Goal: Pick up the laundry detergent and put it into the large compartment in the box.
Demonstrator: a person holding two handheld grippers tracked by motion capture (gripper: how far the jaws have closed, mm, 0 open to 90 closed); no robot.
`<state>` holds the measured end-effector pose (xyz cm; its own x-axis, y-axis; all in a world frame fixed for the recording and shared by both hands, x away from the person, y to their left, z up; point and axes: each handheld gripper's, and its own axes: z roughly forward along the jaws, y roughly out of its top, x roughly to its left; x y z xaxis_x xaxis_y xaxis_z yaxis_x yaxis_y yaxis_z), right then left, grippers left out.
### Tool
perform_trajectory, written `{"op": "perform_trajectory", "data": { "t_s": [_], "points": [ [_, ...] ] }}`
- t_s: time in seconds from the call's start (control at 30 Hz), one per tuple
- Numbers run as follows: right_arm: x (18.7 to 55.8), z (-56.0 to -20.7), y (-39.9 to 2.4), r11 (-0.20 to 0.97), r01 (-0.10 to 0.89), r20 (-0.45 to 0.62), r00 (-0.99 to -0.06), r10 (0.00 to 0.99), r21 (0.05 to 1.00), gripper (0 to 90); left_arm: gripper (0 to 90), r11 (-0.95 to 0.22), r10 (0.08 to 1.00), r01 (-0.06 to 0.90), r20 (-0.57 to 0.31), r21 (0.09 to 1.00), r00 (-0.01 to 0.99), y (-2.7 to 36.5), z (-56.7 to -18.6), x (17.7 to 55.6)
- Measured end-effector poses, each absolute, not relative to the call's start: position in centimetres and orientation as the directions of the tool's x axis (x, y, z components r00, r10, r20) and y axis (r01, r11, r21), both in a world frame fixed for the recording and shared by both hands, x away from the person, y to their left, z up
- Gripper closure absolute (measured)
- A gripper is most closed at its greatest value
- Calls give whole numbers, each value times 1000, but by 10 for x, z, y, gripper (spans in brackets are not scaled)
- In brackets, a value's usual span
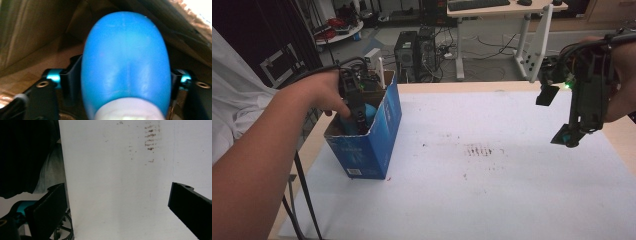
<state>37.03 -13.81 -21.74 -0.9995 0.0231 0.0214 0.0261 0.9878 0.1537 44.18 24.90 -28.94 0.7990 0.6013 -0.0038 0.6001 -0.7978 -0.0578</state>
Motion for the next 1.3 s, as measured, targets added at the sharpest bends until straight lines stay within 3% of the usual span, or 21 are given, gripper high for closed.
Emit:
{"op": "perform_trajectory", "data": {
  "t_s": [0.6, 1.3],
  "points": [
    [370, -216, -141, 988, 24, 15, -1000, 22, 155, 16, 245, -804, 594, 594, 0, -38, 804, 252, -257, 436],
    [369, -213, -138, 988, 24, 21, -1000, 21, 156, 16, 127, -851, 524, 525, 10, -28, 851, 237, -215, 421]
  ]
}}
